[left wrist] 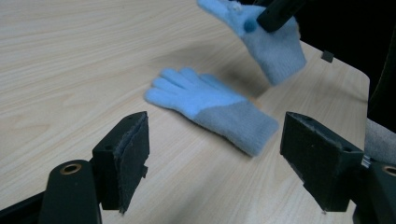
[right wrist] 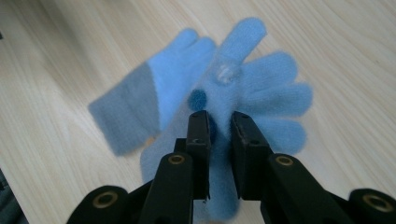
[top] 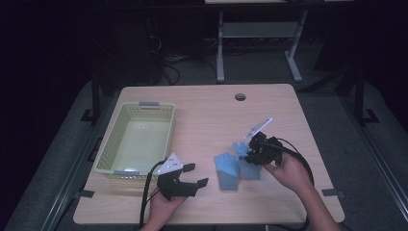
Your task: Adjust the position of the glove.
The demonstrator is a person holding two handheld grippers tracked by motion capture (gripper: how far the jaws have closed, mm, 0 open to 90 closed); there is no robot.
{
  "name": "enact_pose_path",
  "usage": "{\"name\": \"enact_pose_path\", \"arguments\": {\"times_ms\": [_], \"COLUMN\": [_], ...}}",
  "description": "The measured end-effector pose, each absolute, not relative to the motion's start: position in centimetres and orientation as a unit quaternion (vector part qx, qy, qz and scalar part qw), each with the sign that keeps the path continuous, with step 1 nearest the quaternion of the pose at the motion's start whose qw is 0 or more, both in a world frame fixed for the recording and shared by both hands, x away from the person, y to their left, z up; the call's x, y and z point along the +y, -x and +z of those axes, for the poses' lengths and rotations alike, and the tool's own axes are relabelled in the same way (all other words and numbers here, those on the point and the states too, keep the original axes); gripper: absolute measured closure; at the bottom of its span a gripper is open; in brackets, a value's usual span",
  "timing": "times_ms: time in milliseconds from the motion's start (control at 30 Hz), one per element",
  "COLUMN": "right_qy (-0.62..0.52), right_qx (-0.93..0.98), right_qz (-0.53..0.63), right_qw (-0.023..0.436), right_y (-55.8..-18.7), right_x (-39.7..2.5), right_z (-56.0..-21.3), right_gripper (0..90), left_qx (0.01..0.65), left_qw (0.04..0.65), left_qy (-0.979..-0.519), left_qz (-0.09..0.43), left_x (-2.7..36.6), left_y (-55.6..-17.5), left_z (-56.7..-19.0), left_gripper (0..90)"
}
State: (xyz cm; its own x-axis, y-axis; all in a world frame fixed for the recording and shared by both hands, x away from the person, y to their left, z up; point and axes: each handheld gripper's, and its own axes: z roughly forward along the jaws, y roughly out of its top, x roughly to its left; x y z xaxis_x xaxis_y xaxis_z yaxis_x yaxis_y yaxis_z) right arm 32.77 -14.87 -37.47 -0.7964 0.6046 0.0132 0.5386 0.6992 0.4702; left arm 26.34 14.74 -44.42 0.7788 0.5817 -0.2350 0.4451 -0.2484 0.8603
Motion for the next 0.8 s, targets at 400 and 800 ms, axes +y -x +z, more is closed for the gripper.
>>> {"name": "enact_pose_path", "arguments": {"times_ms": [400,800], "right_qy": [-0.281,-0.27], "right_qx": [0.927,0.929], "right_qz": [0.242,0.253], "right_qw": [0.051,0.027], "right_y": [-32.5,-32.6], "right_x": [-11.8,-9.9], "right_z": [-38.5,-39.2], "right_gripper": [78.2,77.9], "left_qx": [0.321,0.325], "left_qw": [0.517,0.522], "left_qy": [-0.79,-0.785], "left_qz": [0.075,0.071], "left_x": [14.7,15.0], "left_y": [-26.1,-26.1], "left_z": [-44.2,-44.1], "left_gripper": [23.8,23.8]}}
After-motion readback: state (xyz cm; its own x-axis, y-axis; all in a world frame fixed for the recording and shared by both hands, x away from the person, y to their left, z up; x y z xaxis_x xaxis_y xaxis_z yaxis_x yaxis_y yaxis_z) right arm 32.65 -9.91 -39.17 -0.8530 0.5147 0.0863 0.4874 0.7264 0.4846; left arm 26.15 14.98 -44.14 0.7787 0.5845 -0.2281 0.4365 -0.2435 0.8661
